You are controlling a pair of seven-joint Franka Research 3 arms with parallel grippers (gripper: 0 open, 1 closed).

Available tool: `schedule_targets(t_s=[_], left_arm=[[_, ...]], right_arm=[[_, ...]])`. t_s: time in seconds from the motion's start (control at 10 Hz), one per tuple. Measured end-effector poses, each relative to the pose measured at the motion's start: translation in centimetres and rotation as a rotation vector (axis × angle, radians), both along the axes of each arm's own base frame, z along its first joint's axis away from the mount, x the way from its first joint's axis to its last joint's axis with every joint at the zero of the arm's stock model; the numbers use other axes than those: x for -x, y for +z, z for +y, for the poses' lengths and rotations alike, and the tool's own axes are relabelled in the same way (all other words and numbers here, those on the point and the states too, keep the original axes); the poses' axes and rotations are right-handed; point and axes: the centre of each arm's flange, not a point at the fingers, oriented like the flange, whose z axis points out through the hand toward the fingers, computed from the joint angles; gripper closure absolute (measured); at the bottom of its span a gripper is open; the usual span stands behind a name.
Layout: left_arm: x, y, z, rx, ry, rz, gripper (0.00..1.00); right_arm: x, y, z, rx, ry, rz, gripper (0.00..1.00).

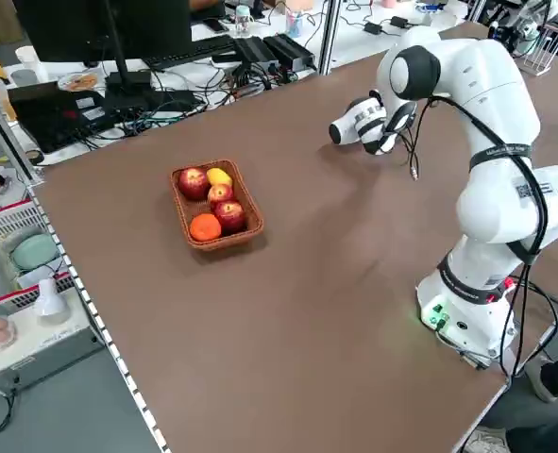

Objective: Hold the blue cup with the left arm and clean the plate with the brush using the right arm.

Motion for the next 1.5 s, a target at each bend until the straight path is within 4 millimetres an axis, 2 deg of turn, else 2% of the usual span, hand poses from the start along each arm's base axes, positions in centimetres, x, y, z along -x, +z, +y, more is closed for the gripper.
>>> schedule_targets(t_s=[0.4, 0.5, 0.7, 0.8, 1.1, 1.5], left_arm=[[0.0, 0.0, 0.0, 0.001, -0.001, 0.0, 0.26], [0.0, 0.0, 0.0, 0.001, -0.001, 0.0, 0.27], [0.0, 0.0, -0.1, 0.003, -0.002, -0.012, 0.27], [0.0, 0.0, -0.1, 0.004, -0.002, -0.019, 0.27], [0.1, 0.0, -0.1, 0.005, -0.004, -0.026, 0.27], [0.1, -0.1, -0.1, 0.007, -0.005, -0.06, 0.29]], right_arm=[[-2.3, 10.5, 3.3, 0.194, 0.057, 0.08, 0.95], [-2.9, 12.9, 4.7, 0.252, 0.073, 0.083, 0.95], [-3.6, 16.4, 7.8, 0.356, 0.074, 0.101, 0.95], [-4.0, 17.7, 9.2, 0.391, 0.053, 0.121, 0.95], [-4.6, 20.9, 15.4, 0.467, -0.019, 0.191, 0.95], [-4.7, 23.0, 23.7, 0.502, -0.159, 0.212, 0.95]])
